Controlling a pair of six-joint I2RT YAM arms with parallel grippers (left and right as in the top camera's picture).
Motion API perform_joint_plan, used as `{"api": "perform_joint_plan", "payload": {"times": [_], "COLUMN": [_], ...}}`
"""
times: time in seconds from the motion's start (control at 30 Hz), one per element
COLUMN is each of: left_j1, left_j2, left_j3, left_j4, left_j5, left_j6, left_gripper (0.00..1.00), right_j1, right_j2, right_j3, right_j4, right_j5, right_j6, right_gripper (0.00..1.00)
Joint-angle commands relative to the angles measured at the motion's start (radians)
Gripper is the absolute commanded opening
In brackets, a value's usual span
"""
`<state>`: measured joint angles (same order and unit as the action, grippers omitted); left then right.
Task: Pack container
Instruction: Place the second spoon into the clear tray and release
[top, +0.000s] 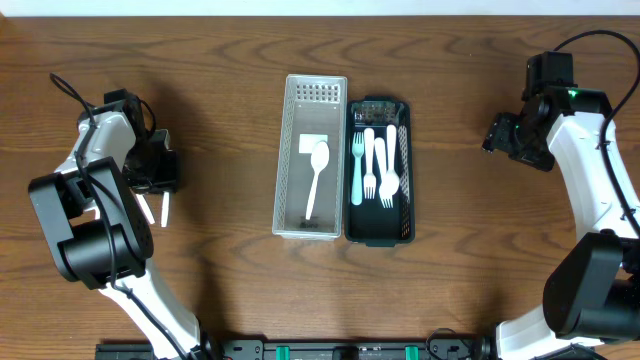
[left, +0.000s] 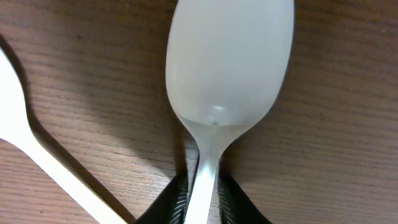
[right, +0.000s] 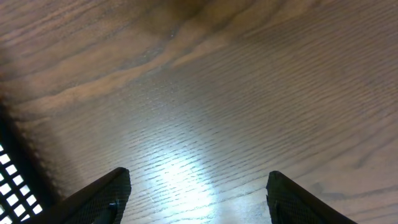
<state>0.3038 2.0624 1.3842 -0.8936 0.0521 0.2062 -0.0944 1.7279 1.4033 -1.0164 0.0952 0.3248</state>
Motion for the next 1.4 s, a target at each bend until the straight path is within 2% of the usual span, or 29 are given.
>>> {"api": "perform_joint_plan", "payload": {"times": [0.0,0.1,0.33,0.53,0.73,0.9,1.03,1.13,1.37], "left_j1": [0.003,0.003,-0.003,-0.069,-0.269,-0.521,-0.684,-0.762,-0.824], "left_j2": [0.032,0.032,-0.001,-0.127,-0.336,-0.461,-0.448,-0.391,-0.186], "left_j3": [-0.030,-0.024,0.027,0.120,0.171,0.171,0.170,0.169,0.169], "left_j4": [0.006,0.005,-0.053,-0.127,-0.215,-0.208,-0.168,-0.123,-0.086], "left_j5": [-0.004,-0.004,-0.004,0.047,0.072,0.072,0.071,0.071,0.064], "left_j6": [0.006,-0.001,-0.005,-0.090,-0.178,-0.320,-0.440,-0.475,-0.485], "left_gripper": [0.12,0.06,0.06,0.06,0.06,0.06,0.06,0.06,0.06], "right_j1": [-0.005,-0.005,-0.005,-0.005,-0.005,-0.005,-0.005,-0.005,-0.005], "right_j2": [0.009,0.009,0.009,0.009,0.009,0.009,0.009,0.009,0.009], "right_j3": [-0.005,-0.005,-0.005,-0.005,-0.005,-0.005,-0.005,-0.005,-0.005], "right_j4": [-0.001,-0.001,0.000,0.004,0.007,0.008,0.011,0.014,0.008], "right_j5": [0.013,0.013,0.013,0.013,0.013,0.013,0.013,0.013,0.013], "right_j6": [-0.012,-0.012,-0.012,-0.012,-0.012,-0.012,-0.012,-0.012,-0.012], "right_gripper": [0.73,0.73,0.73,0.73,0.73,0.73,0.73,0.73,0.73]}}
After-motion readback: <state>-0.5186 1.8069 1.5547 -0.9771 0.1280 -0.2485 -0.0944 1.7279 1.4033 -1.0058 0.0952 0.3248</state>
